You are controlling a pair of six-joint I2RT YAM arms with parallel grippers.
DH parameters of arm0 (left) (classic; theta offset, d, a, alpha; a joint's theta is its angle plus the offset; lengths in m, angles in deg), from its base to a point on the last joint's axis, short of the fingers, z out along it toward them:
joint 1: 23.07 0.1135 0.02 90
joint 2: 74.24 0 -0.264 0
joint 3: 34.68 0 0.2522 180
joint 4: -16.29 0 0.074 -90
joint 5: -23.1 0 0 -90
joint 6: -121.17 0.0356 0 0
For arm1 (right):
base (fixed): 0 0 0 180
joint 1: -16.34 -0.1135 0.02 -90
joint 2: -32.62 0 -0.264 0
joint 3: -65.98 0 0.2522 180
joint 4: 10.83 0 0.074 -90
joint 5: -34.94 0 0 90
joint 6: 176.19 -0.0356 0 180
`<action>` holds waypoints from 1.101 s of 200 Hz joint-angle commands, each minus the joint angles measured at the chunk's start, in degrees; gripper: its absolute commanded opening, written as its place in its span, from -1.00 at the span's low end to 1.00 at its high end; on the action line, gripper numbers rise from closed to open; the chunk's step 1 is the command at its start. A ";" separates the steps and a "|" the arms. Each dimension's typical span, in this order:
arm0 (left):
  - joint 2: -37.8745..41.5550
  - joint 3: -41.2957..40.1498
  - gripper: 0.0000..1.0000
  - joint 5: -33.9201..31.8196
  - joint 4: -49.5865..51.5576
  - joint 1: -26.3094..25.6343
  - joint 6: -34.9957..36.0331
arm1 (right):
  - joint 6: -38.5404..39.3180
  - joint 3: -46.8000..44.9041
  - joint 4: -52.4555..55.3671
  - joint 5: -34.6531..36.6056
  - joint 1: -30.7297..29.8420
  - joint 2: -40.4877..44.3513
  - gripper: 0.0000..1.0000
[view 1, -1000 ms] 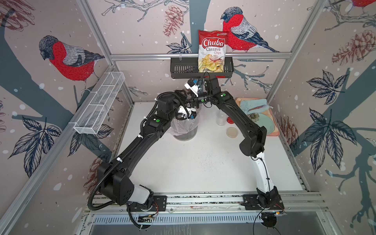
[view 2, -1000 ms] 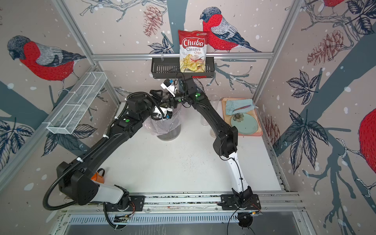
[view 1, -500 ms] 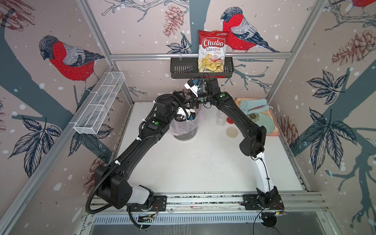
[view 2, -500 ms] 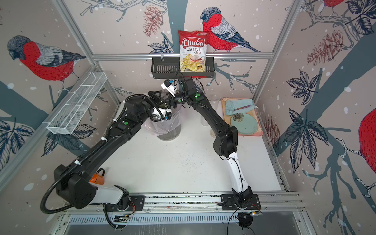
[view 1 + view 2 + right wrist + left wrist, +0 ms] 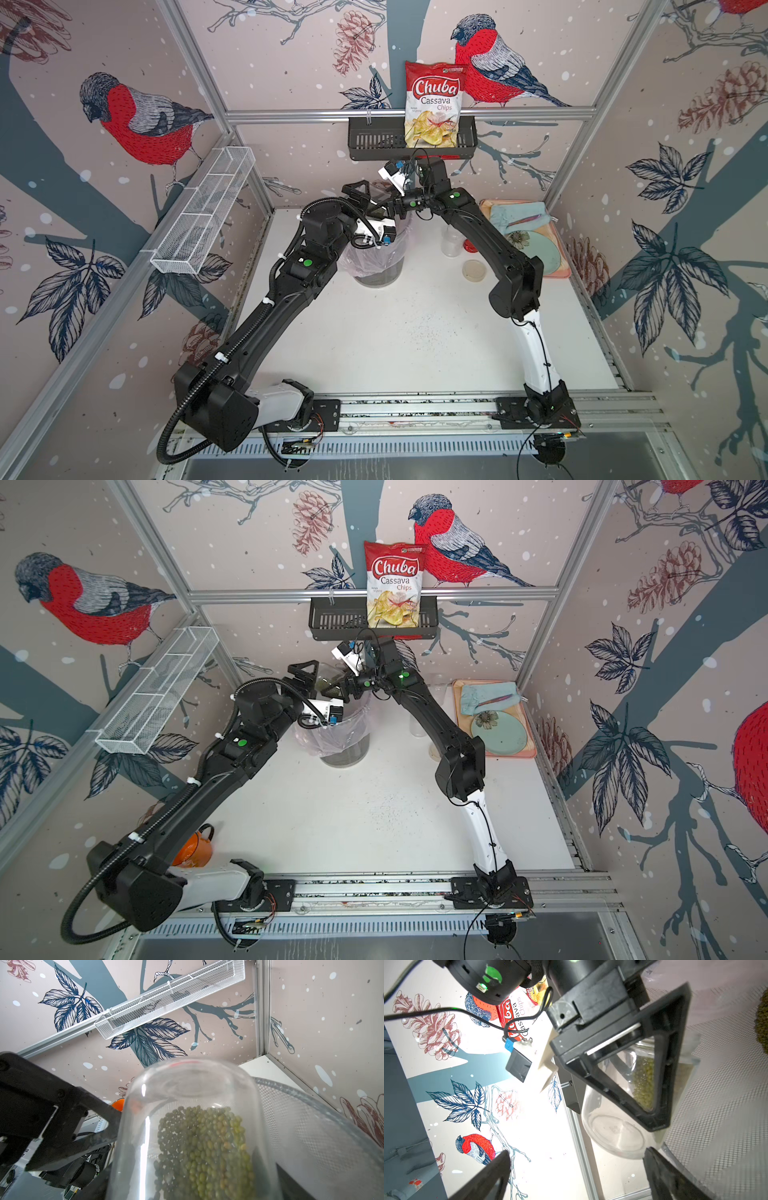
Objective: Empty moldy mung beans from jars
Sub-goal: Pour the moldy mung beans from the jar into the trash bin.
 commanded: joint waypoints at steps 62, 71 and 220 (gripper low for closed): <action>5.84 -3.66 0.93 2.69 -8.28 -0.93 -11.97 | -2.54 0.30 -5.40 5.67 -1.59 0.23 0.12; 6.46 -4.55 0.93 2.54 -8.24 -1.21 -12.90 | -2.12 0.29 -4.98 6.84 -1.85 0.32 0.12; 18.38 -6.61 0.92 9.08 -5.56 -3.60 -54.50 | -3.20 -0.47 -3.44 10.83 -2.40 2.63 0.11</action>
